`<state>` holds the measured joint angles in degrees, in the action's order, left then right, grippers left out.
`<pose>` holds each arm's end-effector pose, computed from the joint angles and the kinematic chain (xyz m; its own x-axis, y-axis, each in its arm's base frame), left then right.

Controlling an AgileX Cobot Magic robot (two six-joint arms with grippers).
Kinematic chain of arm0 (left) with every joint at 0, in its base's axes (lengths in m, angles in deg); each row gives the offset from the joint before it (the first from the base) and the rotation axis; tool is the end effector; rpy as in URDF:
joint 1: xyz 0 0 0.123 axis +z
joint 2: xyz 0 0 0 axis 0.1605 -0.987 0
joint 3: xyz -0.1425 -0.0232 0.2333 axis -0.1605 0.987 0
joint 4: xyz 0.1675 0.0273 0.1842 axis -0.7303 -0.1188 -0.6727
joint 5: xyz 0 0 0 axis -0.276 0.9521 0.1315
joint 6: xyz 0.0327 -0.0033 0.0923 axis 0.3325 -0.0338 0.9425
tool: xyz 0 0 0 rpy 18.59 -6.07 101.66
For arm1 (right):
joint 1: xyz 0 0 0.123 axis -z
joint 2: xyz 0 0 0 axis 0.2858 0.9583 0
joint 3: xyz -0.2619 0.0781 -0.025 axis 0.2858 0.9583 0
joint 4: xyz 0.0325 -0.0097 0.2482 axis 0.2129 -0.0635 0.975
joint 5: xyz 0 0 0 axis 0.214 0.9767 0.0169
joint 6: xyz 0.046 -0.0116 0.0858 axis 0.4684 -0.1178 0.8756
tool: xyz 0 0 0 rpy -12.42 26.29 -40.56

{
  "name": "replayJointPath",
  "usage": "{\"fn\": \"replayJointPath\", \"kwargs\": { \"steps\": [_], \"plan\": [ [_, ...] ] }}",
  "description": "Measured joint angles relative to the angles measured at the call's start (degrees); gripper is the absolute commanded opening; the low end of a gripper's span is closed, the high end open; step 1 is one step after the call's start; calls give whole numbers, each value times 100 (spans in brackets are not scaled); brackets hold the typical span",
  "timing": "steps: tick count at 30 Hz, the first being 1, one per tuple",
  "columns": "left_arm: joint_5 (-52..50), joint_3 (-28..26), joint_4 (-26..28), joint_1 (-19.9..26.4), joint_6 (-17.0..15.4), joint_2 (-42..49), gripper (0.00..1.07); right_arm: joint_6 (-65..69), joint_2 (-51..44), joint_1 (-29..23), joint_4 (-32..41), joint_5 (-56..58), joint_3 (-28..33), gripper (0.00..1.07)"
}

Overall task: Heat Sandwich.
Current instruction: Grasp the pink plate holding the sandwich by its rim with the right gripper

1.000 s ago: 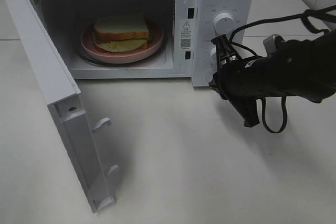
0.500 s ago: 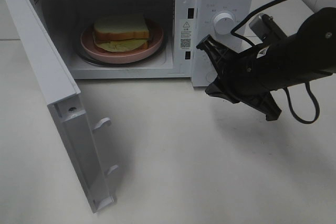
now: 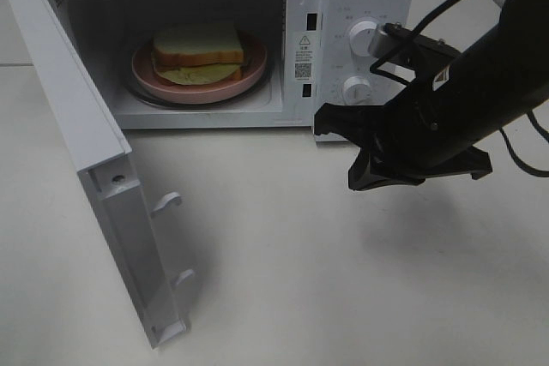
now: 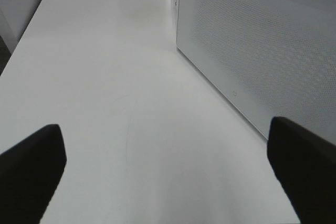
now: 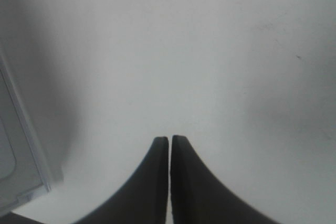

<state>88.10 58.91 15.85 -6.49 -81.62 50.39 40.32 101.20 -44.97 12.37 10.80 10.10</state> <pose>0.0121 -0.0076 0.2761 -0.4220 -0.0070 -0.9066 0.0336 0.9992 -0.0234 0.2544 0.1518 0.1899 -0.9239 0.0610 -0.3777 -0.0797 0.9348 0.3460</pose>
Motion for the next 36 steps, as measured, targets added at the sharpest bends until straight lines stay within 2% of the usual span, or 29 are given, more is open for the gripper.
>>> {"fn": "replayJointPath", "kwargs": {
  "steps": [12,14,17,19,21,25,30,34,35,36],
  "plan": [
    [0,0,0,0,0,0,101,-2693,0,0,-120,1255,-561,5],
    [0,0,0,0,0,0,101,-3822,0,0,-155,1490,-636,5],
    [0,0,0,0,0,0,101,-4589,0,0,-189,1593,-653,5],
    [0,0,0,0,0,0,101,-5758,0,0,-264,1719,-665,5],
    [0,0,0,0,0,0,101,-6154,0,0,-304,1759,-665,5],
    [0,0,0,0,0,0,101,-7764,0,0,-487,1845,-665,5],
    [0,0,0,0,0,0,101,-8537,0,0,-716,1931,-665,9],
    [0,0,0,0,0,0,101,-8675,0,0,-1054,1948,-665,32],
    [0,0,0,0,0,0,101,-8675,0,0,-1054,1948,-665,32],
    [0,0,0,0,0,0,101,-8669,0,0,-1134,1948,-665,46]
  ]
}}
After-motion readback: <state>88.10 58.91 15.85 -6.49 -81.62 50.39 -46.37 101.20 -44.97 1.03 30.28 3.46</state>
